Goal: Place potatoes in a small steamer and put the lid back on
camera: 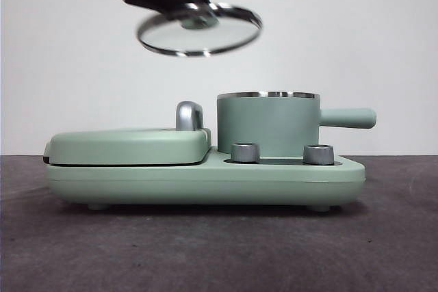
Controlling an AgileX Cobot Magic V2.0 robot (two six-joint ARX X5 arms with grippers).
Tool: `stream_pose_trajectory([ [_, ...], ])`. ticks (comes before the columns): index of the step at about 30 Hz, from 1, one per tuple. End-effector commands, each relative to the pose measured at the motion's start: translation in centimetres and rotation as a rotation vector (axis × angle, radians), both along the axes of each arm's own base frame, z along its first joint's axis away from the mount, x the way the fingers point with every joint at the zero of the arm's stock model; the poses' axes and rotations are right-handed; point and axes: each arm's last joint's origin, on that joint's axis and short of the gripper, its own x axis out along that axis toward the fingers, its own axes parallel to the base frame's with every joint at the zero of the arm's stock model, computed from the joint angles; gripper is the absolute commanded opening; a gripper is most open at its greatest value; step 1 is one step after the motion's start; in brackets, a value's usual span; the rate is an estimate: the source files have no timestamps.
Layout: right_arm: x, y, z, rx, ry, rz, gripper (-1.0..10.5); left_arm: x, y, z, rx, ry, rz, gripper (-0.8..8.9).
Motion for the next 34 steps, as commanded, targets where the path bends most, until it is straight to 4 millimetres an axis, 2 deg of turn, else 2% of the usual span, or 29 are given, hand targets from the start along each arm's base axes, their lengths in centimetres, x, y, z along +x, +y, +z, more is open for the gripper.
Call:
stream_pose_trajectory([
  [1,0.1,0.1,0.3,0.013,-0.01,-0.005,3.8,1.6,-2.1,1.2,0.0,-0.067,-0.029,0.09],
  [9,0.1,0.1,0.3,0.013,-0.01,-0.006,3.8,5.6,-6.6,0.6,0.059,-0.101,-0.076,0.09],
  [14,0.1,0.1,0.3,0.014,-0.009,-0.006,3.8,7.4,-8.2,-0.4,0.067,-0.132,-0.088,0.09],
  [24,0.1,0.1,0.2,0.012,-0.006,-0.006,3.8,9.1,-9.5,-3.1,0.069,-0.169,-0.095,0.09],
  [34,0.1,0.1,0.2,0.01,0.0,-0.006,3.8,9.6,-10.0,-4.8,0.091,-0.142,-0.098,0.09],
])
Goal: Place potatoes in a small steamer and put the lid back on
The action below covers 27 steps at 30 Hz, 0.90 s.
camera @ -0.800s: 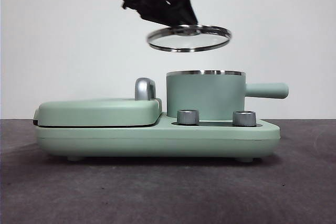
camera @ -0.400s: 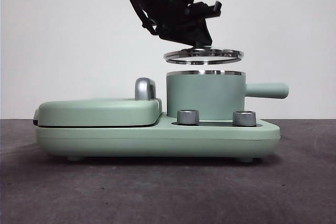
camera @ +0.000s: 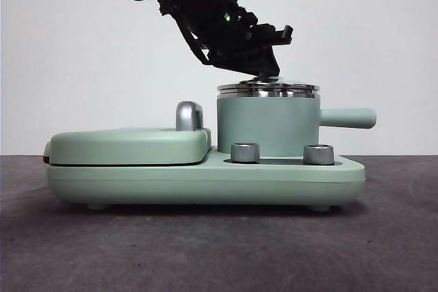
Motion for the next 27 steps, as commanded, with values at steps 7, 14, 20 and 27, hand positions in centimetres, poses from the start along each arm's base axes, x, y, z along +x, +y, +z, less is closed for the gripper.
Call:
stream_pose_trajectory([
  [7,0.1,0.1,0.2,0.008,-0.003,-0.005,3.8,0.6,-1.0,-0.3,-0.007,-0.028,-0.013,0.09],
  [14,0.1,0.1,0.2,0.008,-0.003,-0.005,3.8,0.6,-1.0,-0.3,-0.008,-0.029,-0.012,0.62],
  [20,0.0,0.0,0.1,0.005,0.006,-0.005,3.8,0.5,-0.9,0.0,-0.012,-0.03,-0.011,3.12],
  [27,0.0,0.0,0.1,0.003,0.014,-0.005,3.8,-0.7,0.2,2.8,-0.088,0.032,0.019,3.11],
])
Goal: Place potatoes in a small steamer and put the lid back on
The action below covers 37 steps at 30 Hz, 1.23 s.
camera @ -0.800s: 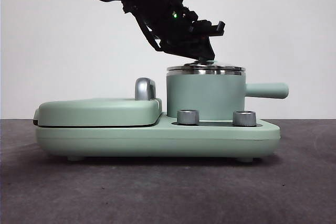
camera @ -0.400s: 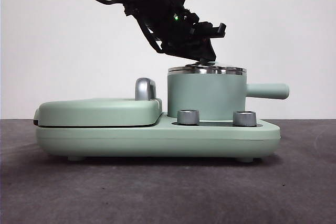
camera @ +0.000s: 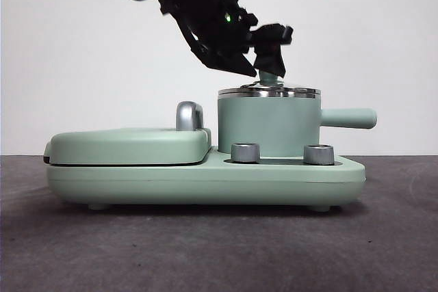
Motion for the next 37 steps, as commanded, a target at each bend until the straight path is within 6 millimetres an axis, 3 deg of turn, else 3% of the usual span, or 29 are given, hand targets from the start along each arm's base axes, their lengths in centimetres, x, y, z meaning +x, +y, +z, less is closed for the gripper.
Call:
stream_pose_trajectory([
  [1,0.1,0.1,0.2,0.01,-0.007,-0.005,3.8,-0.8,0.6,3.0,-0.107,0.033,0.031,3.11],
  [8,0.1,0.1,0.2,0.011,-0.005,-0.002,3.8,-1.5,3.7,4.9,-0.177,0.205,0.138,3.11],
  [15,0.1,0.1,0.2,0.013,-0.004,0.003,3.8,-3.6,6.6,4.3,-0.16,0.241,0.172,3.1],
  [25,0.3,0.3,0.1,0.024,0.014,0.04,3.8,-10.6,12.7,1.4,-0.143,0.294,0.2,3.06],
  [37,2.9,1.6,-1.9,0.023,0.154,0.191,3.8,-18.9,19.2,1.6,-0.173,0.306,0.238,3.02],
])
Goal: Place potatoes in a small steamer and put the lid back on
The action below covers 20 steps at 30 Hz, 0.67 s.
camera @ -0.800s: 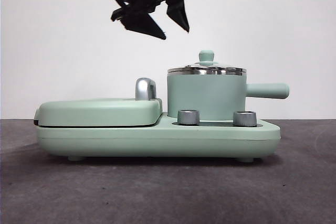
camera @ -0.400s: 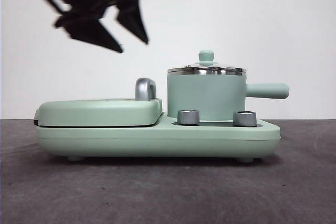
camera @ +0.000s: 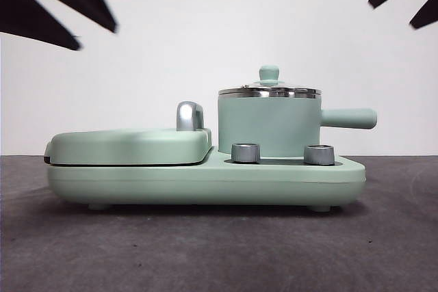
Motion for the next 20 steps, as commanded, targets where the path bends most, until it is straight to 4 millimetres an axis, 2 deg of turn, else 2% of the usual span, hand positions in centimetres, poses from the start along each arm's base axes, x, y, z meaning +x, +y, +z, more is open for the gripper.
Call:
stream_pose_trajectory([
  [1,0.8,0.4,-0.4,-0.018,0.017,0.032,3.8,-1.3,1.0,0.2,-0.004,0.008,0.013,3.02],
  [5,1.6,0.7,-1.1,-0.013,0.064,0.059,3.8,-3.0,2.3,0.3,0.004,0.017,0.043,3.02],
  [12,1.7,0.8,-1.2,-0.009,0.074,0.066,3.8,-4.2,3.1,0.5,0.006,0.017,0.076,3.01],
  [13,1.6,0.8,-1.1,-0.007,0.072,0.064,3.3,-4.3,3.2,0.6,0.002,0.009,0.075,2.4],
  [14,1.6,0.8,-1.1,-0.004,0.074,0.061,1.6,-4.4,3.2,0.7,0.0,0.006,0.074,0.17],
  [15,1.6,0.8,-1.1,-0.008,0.07,0.065,-0.1,-4.5,3.3,0.8,-0.008,-0.002,0.075,0.34],
  [16,1.6,0.8,-1.1,-0.004,0.07,0.063,0.4,-4.5,3.3,0.9,-0.002,-0.015,0.071,-0.01],
  [20,1.6,0.8,-1.1,-0.002,0.069,0.062,0.3,-4.7,3.4,0.9,-0.001,-0.013,0.071,0.06],
])
